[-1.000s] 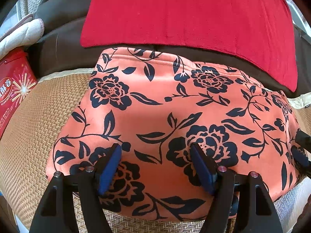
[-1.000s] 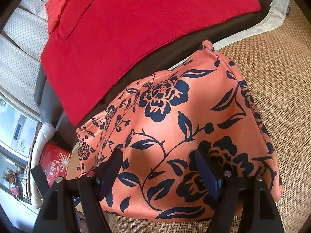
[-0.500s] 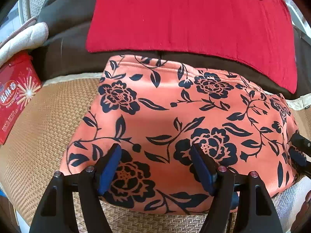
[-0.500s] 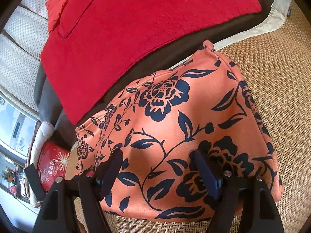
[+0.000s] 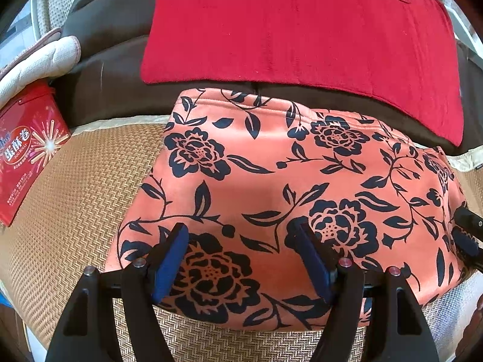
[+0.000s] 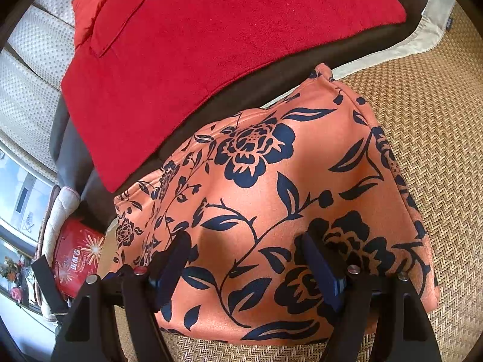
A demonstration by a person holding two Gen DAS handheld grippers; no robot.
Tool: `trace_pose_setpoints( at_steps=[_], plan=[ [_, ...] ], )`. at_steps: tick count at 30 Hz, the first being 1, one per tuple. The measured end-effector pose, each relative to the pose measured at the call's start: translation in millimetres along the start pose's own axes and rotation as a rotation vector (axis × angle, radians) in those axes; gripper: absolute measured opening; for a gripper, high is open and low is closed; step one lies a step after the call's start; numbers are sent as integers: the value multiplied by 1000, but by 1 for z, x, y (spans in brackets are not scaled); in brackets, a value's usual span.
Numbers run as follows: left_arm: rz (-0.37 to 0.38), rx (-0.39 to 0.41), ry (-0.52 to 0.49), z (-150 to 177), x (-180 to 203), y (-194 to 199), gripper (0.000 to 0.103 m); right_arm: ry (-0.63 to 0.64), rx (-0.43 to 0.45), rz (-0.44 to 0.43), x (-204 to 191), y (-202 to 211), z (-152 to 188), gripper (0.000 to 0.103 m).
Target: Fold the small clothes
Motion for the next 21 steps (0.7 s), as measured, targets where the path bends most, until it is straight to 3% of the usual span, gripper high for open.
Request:
trace_pose_setpoints(
  at_steps=[21],
  plan=[
    [-19, 29, -17, -3, 4, -1, 74, -10, -13, -18, 4, 5, -1, 79]
  ],
)
Point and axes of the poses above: each gripper's, at about its wrist camera, not at the fingertips, and y roughly against the way its jaws point, x to its right, z to its underside, the point moved 3 cm from there along -y, roughly the way its jaws point, and after that the axes turned 5 degrees about y, right-handed, at the moved point
